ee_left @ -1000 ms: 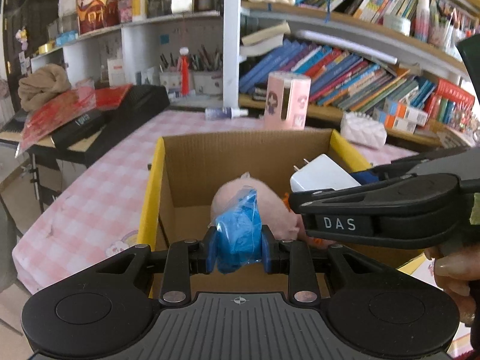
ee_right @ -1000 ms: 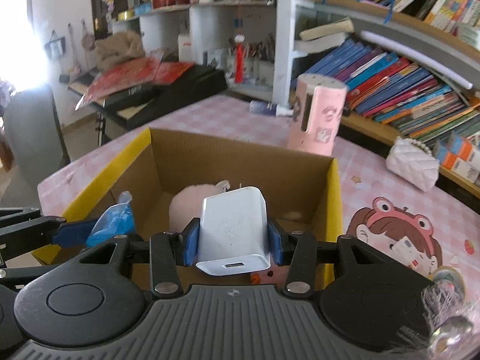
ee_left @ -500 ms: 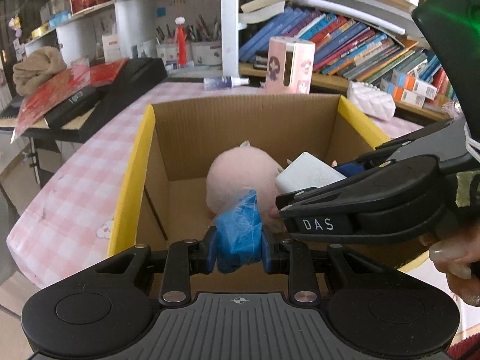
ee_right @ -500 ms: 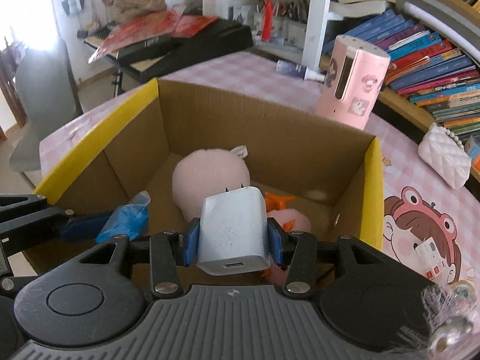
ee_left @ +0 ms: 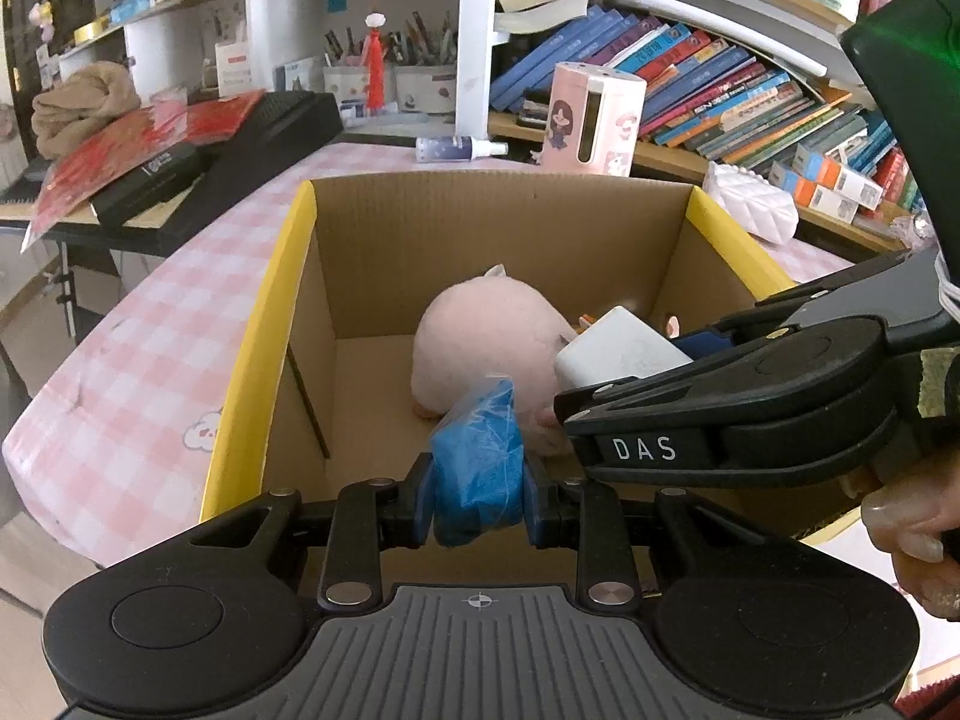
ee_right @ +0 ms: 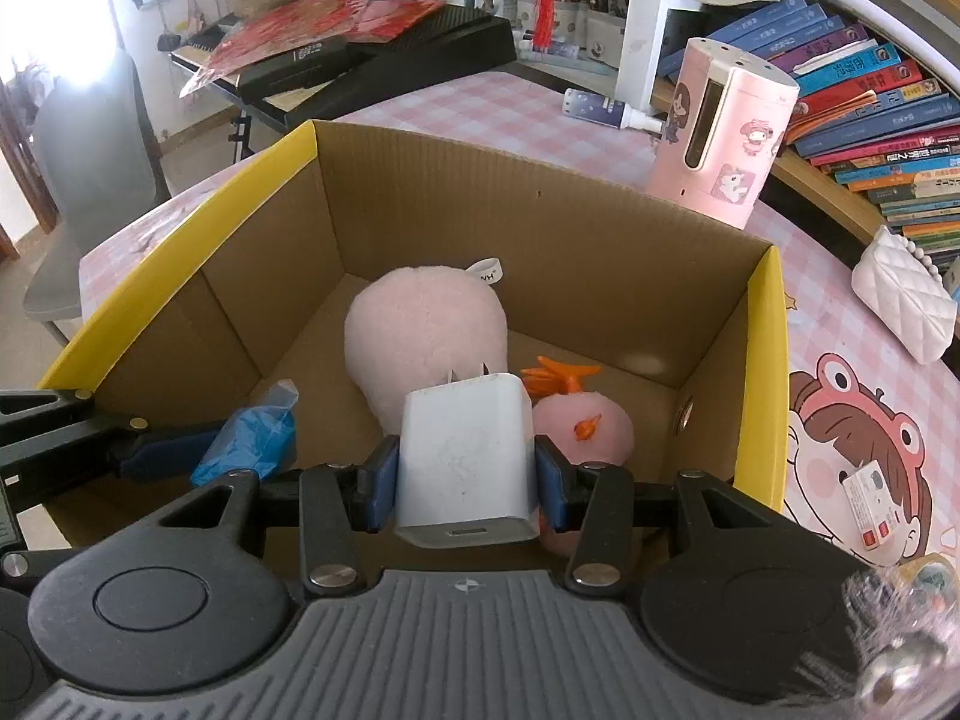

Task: Organize objects
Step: 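Lower the blue bag and white charger into the yellow box, then open both tools to release the bag and charger inside the box, then withdraw both tools from the box toward the tape roll and stapler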

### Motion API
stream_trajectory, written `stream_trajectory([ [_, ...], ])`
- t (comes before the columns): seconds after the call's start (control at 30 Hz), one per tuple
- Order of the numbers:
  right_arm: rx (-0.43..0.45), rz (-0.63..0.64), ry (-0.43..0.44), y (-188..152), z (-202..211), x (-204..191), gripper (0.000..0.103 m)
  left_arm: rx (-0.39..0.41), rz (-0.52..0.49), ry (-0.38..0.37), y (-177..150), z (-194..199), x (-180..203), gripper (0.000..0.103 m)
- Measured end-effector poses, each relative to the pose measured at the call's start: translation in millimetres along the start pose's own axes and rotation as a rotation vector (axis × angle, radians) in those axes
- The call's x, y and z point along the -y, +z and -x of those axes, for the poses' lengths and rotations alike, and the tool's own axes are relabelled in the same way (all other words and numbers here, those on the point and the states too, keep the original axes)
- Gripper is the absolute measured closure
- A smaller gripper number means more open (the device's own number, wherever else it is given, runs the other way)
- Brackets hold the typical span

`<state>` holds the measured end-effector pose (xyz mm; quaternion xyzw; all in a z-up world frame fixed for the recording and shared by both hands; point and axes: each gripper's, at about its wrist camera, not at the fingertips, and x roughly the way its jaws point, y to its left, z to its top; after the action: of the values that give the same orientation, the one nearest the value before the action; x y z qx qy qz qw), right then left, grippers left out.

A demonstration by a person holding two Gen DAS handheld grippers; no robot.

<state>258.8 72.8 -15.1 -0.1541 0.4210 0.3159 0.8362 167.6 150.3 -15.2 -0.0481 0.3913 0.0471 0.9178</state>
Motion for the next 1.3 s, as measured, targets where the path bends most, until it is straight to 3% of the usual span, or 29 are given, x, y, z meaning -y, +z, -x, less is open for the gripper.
stream_trajectory([
  [0.37,0.103,-0.080,0.005,-5.0,20.3,4.1,0.059,0.066,0.043,-0.004,-2.7,15.9,-5.0,0.072],
  [0.53,0.169,-0.108,-0.019,-7.6,37.2,2.1,0.059,0.122,0.049,-0.021,-5.0,29.7,-6.2,0.061],
  [0.9,0.325,-0.105,-0.153,-35.6,85.0,-7.4,0.059,0.256,0.073,-0.037,-15.2,67.1,-10.1,0.040],
  [1.13,0.369,-0.158,-0.255,-67.1,110.4,-8.6,0.058,0.273,0.076,-0.064,-31.0,84.1,-12.5,0.034],
  [1.3,0.386,-0.169,-0.296,-90.2,122.3,-19.2,0.051,0.264,0.074,-0.066,-46.1,96.0,-14.0,0.029],
])
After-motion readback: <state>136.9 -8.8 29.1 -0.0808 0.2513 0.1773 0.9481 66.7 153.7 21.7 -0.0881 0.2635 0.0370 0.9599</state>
